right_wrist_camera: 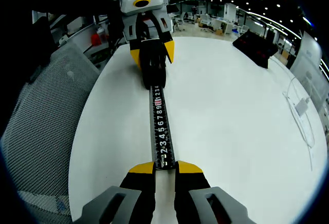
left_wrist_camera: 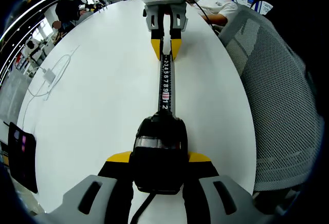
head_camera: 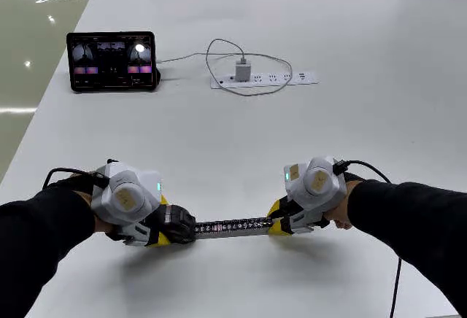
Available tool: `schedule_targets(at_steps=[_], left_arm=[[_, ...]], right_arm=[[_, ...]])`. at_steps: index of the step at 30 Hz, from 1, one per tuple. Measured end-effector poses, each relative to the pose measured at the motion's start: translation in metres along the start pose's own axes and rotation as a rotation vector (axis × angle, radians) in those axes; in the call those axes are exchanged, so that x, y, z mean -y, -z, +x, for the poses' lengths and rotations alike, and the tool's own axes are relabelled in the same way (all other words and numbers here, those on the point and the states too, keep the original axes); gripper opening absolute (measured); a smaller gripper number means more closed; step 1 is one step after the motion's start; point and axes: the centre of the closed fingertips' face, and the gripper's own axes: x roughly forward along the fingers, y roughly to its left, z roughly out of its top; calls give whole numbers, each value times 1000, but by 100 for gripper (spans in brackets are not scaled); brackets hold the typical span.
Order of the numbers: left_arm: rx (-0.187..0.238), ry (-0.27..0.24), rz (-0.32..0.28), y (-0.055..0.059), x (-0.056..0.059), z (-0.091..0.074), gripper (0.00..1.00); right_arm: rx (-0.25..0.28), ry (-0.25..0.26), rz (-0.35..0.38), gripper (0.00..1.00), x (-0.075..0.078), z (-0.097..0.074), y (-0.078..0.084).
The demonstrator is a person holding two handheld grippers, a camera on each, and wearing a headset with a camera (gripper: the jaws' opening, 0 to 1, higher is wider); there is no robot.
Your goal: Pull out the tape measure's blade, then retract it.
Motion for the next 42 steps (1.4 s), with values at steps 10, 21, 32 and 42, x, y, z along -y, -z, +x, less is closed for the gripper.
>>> schedule_targets(at_steps=[10, 21, 32, 42], left_arm=[[-1, -1, -2, 0, 0, 0, 32], [-1, -1, -1, 0, 0, 0, 32], [0, -1, 2, -1, 0, 0, 32], [-1, -2, 3, -1, 0, 0, 32]], right_arm=[[1, 2, 6, 9, 1, -4, 5], [-2, 7, 11, 9, 2, -7, 10], [-5, 13, 26, 9, 1, -11, 15], [-13, 19, 27, 9, 2, -17, 22]])
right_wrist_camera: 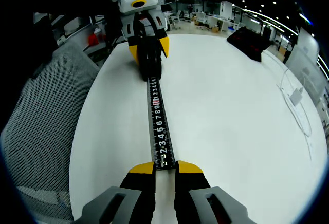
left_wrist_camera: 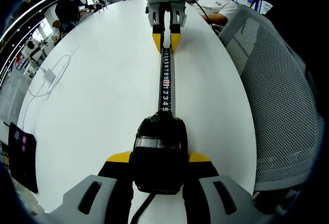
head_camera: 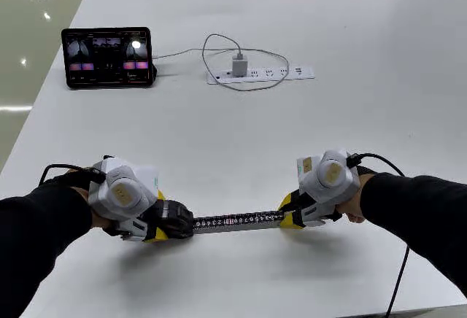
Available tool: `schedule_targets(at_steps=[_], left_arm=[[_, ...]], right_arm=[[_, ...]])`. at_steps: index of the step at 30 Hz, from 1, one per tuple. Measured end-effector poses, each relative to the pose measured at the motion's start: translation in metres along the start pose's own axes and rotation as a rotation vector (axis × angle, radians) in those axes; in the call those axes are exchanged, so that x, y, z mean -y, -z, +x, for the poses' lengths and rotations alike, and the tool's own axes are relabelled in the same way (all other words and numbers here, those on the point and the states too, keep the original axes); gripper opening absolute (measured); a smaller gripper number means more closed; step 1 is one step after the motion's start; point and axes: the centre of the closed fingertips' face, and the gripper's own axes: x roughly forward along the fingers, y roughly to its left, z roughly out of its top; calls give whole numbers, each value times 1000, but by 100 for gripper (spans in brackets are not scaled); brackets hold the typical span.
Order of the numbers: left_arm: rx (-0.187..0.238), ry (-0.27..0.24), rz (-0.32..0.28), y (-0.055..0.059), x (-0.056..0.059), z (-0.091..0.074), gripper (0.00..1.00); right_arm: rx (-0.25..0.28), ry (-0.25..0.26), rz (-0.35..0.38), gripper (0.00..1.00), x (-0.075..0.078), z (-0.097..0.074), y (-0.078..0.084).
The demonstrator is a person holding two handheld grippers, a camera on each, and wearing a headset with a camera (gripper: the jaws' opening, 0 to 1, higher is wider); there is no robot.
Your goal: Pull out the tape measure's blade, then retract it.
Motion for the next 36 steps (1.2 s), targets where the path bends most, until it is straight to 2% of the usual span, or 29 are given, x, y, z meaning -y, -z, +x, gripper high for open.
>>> schedule_targets(at_steps=[36], left_arm=[[-3, -1, 1, 0, 0, 1, 32]], right_arm=[[-25, 13, 10, 9, 6, -14, 21]])
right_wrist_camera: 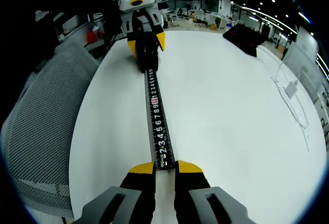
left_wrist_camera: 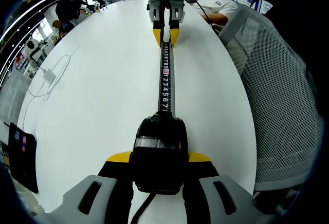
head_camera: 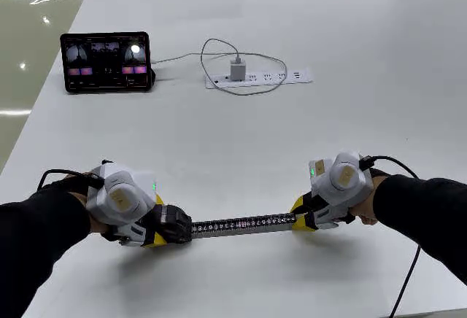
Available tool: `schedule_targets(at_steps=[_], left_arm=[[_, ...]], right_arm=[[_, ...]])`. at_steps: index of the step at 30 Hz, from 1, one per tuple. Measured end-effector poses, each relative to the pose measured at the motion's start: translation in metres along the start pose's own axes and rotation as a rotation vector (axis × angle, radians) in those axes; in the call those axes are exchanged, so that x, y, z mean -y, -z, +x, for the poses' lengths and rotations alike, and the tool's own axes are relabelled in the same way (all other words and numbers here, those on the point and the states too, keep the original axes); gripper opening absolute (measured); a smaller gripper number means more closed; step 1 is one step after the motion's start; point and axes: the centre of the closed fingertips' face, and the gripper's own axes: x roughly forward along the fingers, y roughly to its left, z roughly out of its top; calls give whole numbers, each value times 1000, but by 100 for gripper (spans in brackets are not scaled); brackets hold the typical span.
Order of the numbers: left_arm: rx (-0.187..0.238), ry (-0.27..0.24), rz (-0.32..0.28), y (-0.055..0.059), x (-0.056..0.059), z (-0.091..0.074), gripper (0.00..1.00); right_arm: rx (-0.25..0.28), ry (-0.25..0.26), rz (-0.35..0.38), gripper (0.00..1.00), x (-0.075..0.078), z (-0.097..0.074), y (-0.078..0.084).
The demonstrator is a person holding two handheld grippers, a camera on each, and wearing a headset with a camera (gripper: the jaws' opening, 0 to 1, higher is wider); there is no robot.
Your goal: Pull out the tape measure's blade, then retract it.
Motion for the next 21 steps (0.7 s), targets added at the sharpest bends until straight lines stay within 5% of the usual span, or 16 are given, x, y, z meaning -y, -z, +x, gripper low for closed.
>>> schedule_targets(at_steps=[21], left_arm=[[-1, -1, -2, 0, -1, 0, 32]], right_arm=[[-20, 6, 0, 9, 4, -8, 13]])
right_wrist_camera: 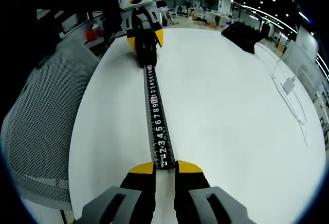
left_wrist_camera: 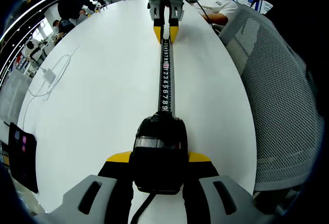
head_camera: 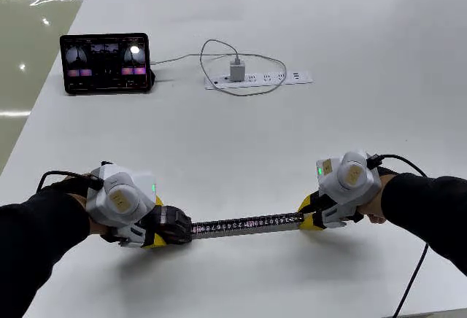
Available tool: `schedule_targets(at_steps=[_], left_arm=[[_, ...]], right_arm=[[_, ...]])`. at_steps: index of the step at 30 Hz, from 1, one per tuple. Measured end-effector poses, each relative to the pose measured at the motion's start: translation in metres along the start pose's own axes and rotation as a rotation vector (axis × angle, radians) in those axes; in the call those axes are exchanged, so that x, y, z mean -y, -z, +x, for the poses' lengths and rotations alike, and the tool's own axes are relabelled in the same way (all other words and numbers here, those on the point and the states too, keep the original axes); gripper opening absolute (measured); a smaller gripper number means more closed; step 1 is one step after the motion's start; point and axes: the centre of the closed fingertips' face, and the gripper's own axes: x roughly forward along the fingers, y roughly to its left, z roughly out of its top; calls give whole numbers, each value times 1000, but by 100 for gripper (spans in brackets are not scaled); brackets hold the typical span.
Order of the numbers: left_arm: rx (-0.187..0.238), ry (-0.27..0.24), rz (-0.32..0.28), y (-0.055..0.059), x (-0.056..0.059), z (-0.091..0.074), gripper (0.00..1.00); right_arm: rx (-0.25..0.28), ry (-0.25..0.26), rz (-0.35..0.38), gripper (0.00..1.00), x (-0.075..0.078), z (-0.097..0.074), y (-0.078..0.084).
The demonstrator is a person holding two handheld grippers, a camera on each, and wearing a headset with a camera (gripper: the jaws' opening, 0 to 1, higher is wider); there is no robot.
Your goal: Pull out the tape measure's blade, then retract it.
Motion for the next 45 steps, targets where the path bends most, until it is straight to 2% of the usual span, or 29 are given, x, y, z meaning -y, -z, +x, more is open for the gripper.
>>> schedule_targets(at_steps=[45], left_arm=[[0, -4, 0, -1, 1, 0, 32]], right_arm=[[-11, 12, 18, 9, 2, -15, 19]])
